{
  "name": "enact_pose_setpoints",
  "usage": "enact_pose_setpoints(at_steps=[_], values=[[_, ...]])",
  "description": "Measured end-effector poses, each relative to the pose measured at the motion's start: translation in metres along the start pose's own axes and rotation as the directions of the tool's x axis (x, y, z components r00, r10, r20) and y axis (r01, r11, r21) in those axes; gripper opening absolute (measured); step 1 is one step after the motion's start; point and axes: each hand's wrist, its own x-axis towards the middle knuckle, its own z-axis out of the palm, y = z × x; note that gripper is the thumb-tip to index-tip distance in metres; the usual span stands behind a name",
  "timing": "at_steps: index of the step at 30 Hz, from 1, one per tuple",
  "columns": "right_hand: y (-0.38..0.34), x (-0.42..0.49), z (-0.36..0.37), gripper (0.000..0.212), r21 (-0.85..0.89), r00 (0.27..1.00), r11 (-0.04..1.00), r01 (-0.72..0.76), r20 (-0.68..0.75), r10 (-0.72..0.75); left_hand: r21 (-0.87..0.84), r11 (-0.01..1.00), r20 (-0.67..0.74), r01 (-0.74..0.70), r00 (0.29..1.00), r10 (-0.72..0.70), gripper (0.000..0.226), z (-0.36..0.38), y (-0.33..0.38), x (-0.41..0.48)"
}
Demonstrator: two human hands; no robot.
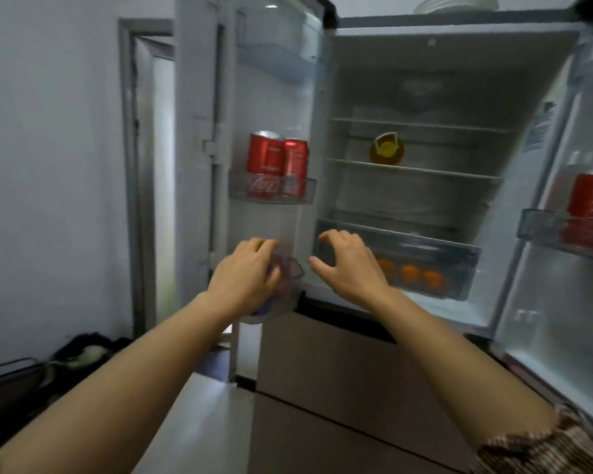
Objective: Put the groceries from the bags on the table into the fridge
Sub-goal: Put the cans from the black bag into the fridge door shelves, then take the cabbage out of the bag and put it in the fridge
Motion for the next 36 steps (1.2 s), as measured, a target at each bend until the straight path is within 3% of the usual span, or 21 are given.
enact_pose_setpoints(at_steps=[9,13,21,28,36], values=[[-0.228,-0.079,0.075,0.051,0.215,0.971,0.965,0.147,0.156,-0.182,0.106,0.937,0.040,0.333,0.940,-0.339,0.044,-0.118,-0.147,-0.182],[-0.337,-0.133,0.109,0.055,0.287,0.922,0.934,0.215,0.255,-0.290,0.171,0.846,0.055,0.506,0.852,-0.520,0.046,-0.173,-0.209,-0.287],[-0.534,-0.209,0.149,0.053,0.435,0.775,0.826,0.357,0.356,-0.522,0.333,0.576,-0.101,0.746,0.636,-0.765,0.045,-0.292,-0.289,-0.455],[-0.693,-0.251,0.190,0.055,0.550,0.612,0.688,0.474,0.356,-0.706,0.332,0.353,-0.204,0.875,0.432,-0.879,0.048,-0.363,-0.374,-0.569],[-0.856,-0.259,0.257,0.061,0.601,0.496,0.617,0.508,0.382,-0.780,0.318,0.283,-0.215,0.905,0.360,-0.908,0.047,-0.421,-0.505,-0.648]])
